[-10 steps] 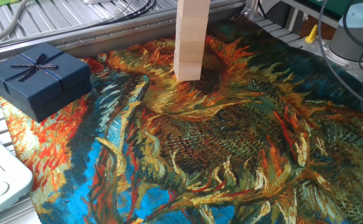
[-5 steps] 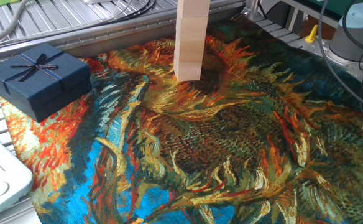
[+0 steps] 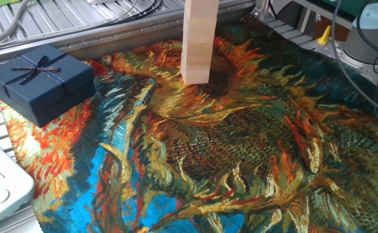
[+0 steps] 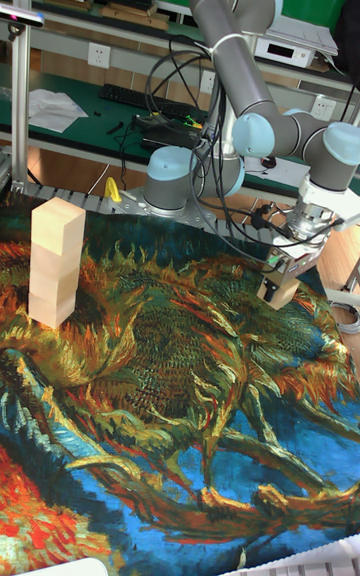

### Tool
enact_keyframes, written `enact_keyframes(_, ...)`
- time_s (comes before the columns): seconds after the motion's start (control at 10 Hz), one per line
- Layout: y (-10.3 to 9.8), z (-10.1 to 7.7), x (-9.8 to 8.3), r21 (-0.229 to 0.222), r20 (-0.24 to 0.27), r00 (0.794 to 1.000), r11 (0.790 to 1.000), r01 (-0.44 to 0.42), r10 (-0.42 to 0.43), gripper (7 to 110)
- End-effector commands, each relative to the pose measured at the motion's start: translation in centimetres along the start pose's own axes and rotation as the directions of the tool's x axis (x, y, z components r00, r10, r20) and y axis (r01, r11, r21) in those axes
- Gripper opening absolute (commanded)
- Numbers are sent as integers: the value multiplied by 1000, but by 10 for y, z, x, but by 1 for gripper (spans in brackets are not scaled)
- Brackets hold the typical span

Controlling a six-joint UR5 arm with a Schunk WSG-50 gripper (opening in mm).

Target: Stack the blocks in a vertical line of five

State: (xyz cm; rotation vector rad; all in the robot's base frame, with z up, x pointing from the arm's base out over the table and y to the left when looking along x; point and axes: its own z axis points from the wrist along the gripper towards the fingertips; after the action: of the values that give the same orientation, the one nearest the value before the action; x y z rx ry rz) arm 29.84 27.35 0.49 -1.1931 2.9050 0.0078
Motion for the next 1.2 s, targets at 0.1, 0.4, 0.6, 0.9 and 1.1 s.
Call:
enact_keyframes(0.1, 0, -1, 2, -10, 9, 1000, 1000, -5, 6, 88)
enact_keyframes(0.4, 3, -1, -2, -18, 18, 1000, 1000, -15, 15, 66)
enact_keyframes(0.6, 2, -1, -1, -12, 17, 1000, 1000, -16, 16, 66)
enact_keyframes(0.9, 0, -1, 1, -4, 9, 1000, 1000, -18, 18, 66)
enact_keyframes(1.1, -1, 0, 0, 2, 8, 1000, 1000, -22, 22, 66)
